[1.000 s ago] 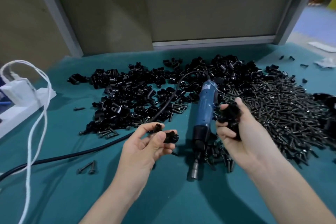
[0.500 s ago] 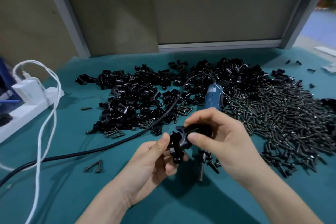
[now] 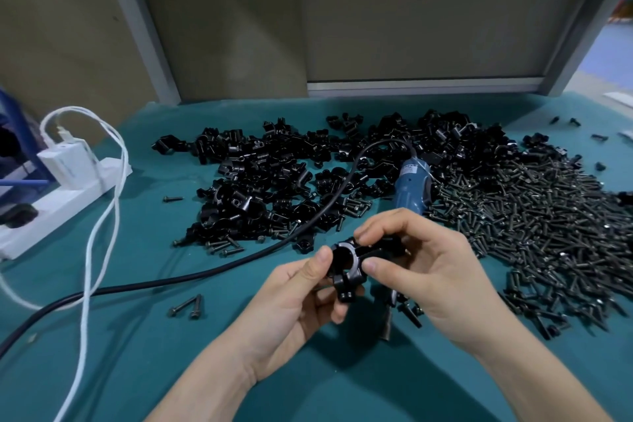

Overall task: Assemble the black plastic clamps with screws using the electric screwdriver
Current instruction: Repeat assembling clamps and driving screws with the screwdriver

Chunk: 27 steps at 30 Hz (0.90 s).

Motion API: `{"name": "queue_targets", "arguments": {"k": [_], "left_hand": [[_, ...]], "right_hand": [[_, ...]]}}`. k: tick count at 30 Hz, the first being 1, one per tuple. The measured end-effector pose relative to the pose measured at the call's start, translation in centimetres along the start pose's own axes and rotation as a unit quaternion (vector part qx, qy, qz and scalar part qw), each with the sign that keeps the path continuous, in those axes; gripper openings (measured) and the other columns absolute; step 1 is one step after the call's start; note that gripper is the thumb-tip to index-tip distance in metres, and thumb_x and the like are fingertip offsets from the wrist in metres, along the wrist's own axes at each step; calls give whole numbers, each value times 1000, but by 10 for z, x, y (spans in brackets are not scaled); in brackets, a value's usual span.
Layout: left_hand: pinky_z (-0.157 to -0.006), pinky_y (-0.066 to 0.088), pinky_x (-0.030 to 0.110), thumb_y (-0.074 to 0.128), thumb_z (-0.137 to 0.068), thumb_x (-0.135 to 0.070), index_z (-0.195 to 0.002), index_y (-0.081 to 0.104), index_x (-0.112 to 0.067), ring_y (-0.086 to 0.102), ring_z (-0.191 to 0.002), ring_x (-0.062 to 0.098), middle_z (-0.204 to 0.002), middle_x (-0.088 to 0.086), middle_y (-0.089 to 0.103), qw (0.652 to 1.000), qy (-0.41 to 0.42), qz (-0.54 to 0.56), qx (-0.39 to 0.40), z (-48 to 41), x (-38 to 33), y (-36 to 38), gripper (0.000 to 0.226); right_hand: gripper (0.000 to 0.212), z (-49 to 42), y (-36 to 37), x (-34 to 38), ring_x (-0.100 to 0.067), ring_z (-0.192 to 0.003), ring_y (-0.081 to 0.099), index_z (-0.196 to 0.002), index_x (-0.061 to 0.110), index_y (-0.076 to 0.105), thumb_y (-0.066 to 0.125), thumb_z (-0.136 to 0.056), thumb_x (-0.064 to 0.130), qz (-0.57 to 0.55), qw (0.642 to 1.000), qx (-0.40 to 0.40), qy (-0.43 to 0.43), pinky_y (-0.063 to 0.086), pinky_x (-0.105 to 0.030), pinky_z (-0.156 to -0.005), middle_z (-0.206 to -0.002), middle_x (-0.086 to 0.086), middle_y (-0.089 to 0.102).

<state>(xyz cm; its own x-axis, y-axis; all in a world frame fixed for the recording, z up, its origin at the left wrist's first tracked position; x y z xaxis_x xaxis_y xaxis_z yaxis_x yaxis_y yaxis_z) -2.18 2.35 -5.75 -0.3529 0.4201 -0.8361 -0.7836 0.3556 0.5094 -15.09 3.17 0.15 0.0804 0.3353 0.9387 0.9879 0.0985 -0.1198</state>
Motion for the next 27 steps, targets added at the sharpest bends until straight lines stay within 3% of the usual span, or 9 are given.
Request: {"name": "queue_targets", "arguments": {"k": [5, 11, 16, 27], "left_hand": [[-51, 50, 17, 66, -71, -43, -87, 79, -9, 57, -56, 9, -83, 13, 72, 1000, -8, 8, 11, -1, 2, 0, 40], [-48, 47, 14, 66, -73, -39, -84, 79, -10, 58, -50, 7, -76, 12, 71, 999, -34, 36, 24, -1, 6, 1, 34], [-45, 42, 13, 65, -72, -43, -78, 79, -14, 50, -45, 4, -73, 9, 69, 998, -44, 33, 24, -1, 10, 1, 32], [-48, 43, 15, 68, -78, -47, -82, 78, -14, 49, -48, 5, -76, 8, 68, 998, -53, 33, 32, -3, 14, -2, 35]], "right_hand": [[22, 1, -1, -6, -8, -80, 69, -92, 19, 73, 76, -70, 16, -33, 999, -11, 40, 52, -15, -71, -91, 1, 73], [23, 1, 1, -9, -19, -84, 69, -96, 25, 74, 73, -73, 24, 8, 998, 18, 56, 55, -25, -76, -93, -2, 73], [21, 1, 3, -6, -18, -79, 69, -94, 16, 72, 73, -73, 18, -13, 997, 45, 57, 52, -17, -70, -93, -5, 72], [19, 1, 5, -10, -15, -82, 69, -93, 21, 70, 71, -75, 23, 0, 997, 52, 60, 51, -16, -73, -94, -4, 72]]}}
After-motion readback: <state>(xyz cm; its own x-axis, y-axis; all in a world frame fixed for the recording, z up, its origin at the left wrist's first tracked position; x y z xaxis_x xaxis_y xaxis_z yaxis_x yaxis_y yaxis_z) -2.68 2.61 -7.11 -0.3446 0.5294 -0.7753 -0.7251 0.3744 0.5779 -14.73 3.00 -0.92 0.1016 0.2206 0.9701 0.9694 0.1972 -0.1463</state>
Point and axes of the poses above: each hand's wrist, its own z-axis away from the middle knuckle, its own y-axis out of the palm, x = y × z, the point moved 7 cm from there along -z, towards the middle knuckle
